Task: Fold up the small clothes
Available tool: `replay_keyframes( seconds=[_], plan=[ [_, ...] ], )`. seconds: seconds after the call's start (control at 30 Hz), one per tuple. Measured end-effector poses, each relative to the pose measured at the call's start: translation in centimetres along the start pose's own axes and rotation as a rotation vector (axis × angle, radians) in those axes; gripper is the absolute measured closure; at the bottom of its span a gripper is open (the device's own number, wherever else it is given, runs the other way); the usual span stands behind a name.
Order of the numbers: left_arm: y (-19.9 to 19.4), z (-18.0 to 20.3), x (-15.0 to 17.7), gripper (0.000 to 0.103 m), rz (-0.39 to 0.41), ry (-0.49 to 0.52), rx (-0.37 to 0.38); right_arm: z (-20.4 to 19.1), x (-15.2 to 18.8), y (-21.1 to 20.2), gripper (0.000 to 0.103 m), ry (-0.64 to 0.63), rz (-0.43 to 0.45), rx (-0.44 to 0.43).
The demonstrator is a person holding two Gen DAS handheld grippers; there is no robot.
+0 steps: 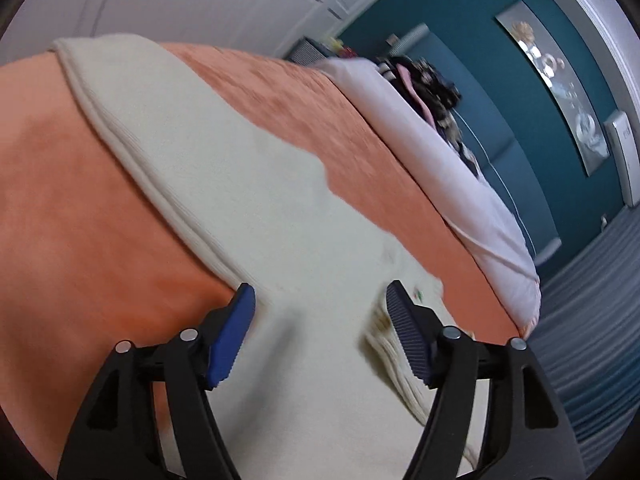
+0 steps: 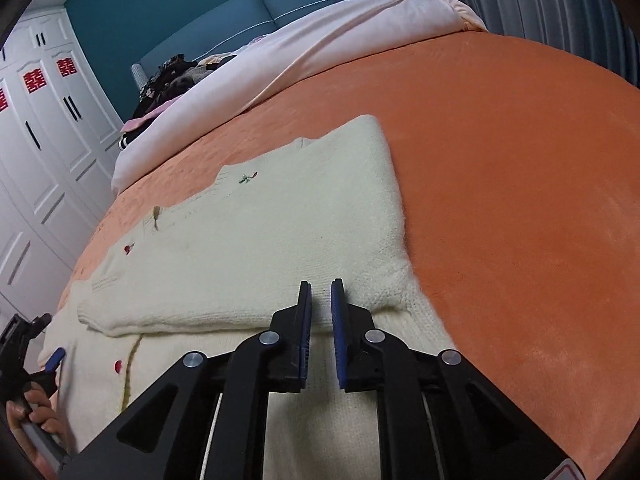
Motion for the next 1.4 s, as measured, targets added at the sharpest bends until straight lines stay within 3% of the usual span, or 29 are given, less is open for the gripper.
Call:
replay_keyframes(
  seconds=[0.1, 0.17, 0.23, 0.3, 0.33, 0.43, 0.5, 0.6, 0.67, 0.73, 0.8, 0.87, 0.9, 0.93, 0.97, 1.0, 1.1, 1.17, 1.2, 1.27, 1.33, 1.4],
  plan=[
    [-1.0, -5.9, -6.6, 0.03, 0.085, -0.093, -0.161, 0.1, 0.6, 0.4, 0.094, 0.004, 0.011, -0.005],
    [-0.7, -10.1, -10.2, 0.03, 0.092, -0.195, -0.229, 0.0, 0.9, 0.7, 0.094, 0.004, 0.012, -0.004],
    [0.2, -13.7, -12.7, 0.035, 0.085, -0.3, -0.212, -0.2, 1.1, 0.9, 0.094, 0.008, 0.012, -0.006],
    [0.7, -14.8, -14.2, 0.043, 0.097, -0.334, -0.231, 0.3, 1.2, 0.9, 0.094, 0.023, 0.011, -0.019],
    [1.1, -14.8, -14.7, 0.047, 0.094, -0.338, -0.236, 0.6, 1.2, 0.9, 0.094, 0.035, 0.011, -0.029],
    [2.8, -13.8, -15.7, 0.092, 0.042, -0.33, -0.243, 1.0, 1.3, 1.1, 0.094, 0.051, 0.014, -0.048],
    [1.4, -11.5, -16.2, 0.094, 0.091, -0.274, -0.235, 1.1, 1.2, 1.1, 0.094, 0.054, 0.014, -0.052],
    [-1.9, -3.4, -16.5, 0.094, 0.183, -0.023, -0.13, 1.2, 1.3, 1.0, 0.094, 0.058, 0.019, -0.059],
    [-4.4, 4.0, -14.3, 0.094, 0.202, 0.15, -0.004, 1.5, 1.2, 1.0, 0.094, 0.069, 0.023, -0.073],
    [-6.0, 10.9, -10.2, 0.094, 0.162, 0.282, 0.136, 1.7, 1.2, 1.0, 0.094, 0.08, 0.024, -0.085],
    [-6.1, 16.3, -4.9, 0.094, 0.071, 0.39, 0.238, 1.9, 1.2, 1.1, 0.094, 0.087, 0.024, -0.095],
    [-4.3, 19.5, 1.5, 0.087, -0.065, 0.472, 0.278, 2.1, 1.1, 1.0, 0.094, 0.095, 0.024, -0.105],
    [-2.9, 20.2, 4.7, 0.082, -0.14, 0.496, 0.273, 2.2, 1.1, 1.0, 0.094, 0.101, 0.024, -0.112],
    [-1.3, 20.1, 8.0, 0.064, -0.212, 0.508, 0.24, 2.4, 1.1, 1.0, 0.094, 0.108, 0.024, -0.121],
    [-0.3, 19.5, 10.4, 0.056, -0.261, 0.506, 0.213, 2.6, 1.1, 0.9, 0.094, 0.117, 0.024, -0.133],
    [0.6, 18.4, 12.5, 0.057, -0.296, 0.49, 0.185, 2.8, 1.1, 0.9, 0.094, 0.125, 0.024, -0.143],
    [0.8, 14.9, 13.8, 0.056, -0.308, 0.376, 0.161, 3.2, 1.0, 0.8, 0.094, 0.147, 0.023, -0.172],
    [-0.2, 12.6, 12.5, 0.04, -0.259, 0.292, 0.136, 3.2, 0.8, 0.6, 0.093, 0.154, 0.016, -0.179],
    [-0.6, 11.6, 11.3, 0.036, -0.227, 0.254, 0.116, 2.8, 0.6, 0.4, 0.086, 0.15, 0.006, -0.182],
    [-0.7, 9.7, 8.7, 0.031, -0.188, 0.197, 0.085, 1.4, -0.1, -0.4, 0.063, 0.124, -0.002, -0.188],
    [-0.3, 7.4, 6.2, 0.031, -0.183, 0.13, 0.05, -0.2, -0.8, -1.2, 0.024, 0.125, 0.027, -0.216],
    [0.6, 5.3, 4.7, 0.031, -0.191, 0.045, 0.025, -2.0, -1.3, -0.3, 0.017, 0.109, -0.019, -0.234]
  ],
)
Point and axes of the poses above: each gripper's, at about its wrist camera, not at the fingertips, and y roughly the way its jaws point, z to its right, x to its underside, the point moved 1 cm from there along y, roughly the way its jaws point, and after that the axes turned 4 degrees about -x, right-handed, at the moved point
